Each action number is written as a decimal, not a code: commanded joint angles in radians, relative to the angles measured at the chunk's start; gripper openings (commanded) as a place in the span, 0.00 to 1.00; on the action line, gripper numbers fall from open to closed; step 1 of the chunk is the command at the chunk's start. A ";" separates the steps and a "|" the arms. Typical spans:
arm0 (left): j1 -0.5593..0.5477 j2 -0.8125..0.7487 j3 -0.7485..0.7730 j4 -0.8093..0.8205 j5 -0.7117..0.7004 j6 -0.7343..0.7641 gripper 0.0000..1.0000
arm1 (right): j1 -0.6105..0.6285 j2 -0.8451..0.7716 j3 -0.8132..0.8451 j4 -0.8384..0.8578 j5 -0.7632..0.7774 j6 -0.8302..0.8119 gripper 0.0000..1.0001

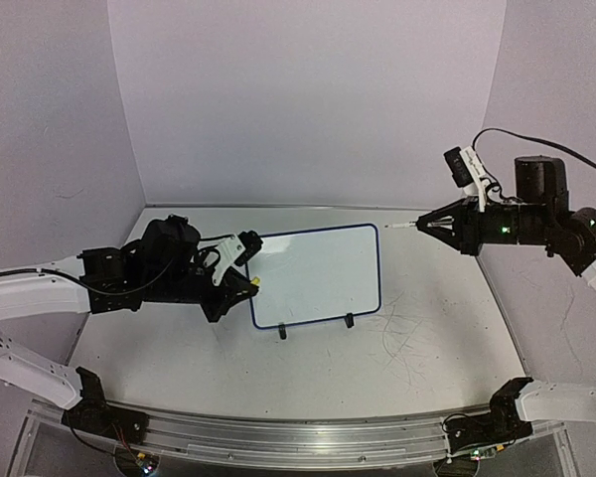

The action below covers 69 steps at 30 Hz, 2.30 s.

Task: Write a sentence on the whiteboard
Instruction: Put down the pen cap at the corner of the board, then hold the whiteboard at the center of the board.

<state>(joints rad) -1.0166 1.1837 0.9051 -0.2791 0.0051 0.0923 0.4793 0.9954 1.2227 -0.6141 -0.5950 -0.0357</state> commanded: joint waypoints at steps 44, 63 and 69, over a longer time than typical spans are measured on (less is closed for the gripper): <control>0.319 0.361 -0.176 0.032 -0.309 -0.720 0.36 | 0.013 -0.029 -0.240 0.471 0.207 0.139 0.00; 0.483 -0.104 -0.252 0.263 0.108 -0.584 0.81 | 0.036 0.009 -0.245 0.467 0.359 0.295 0.00; 0.507 -0.092 -0.250 0.389 0.226 -0.572 0.90 | 0.062 -0.021 -0.280 0.557 0.397 0.369 0.00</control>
<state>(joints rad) -0.5136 1.0680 0.6575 -0.0232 0.1069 -0.5117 0.5305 1.0000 0.9534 -0.1534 -0.2340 0.2670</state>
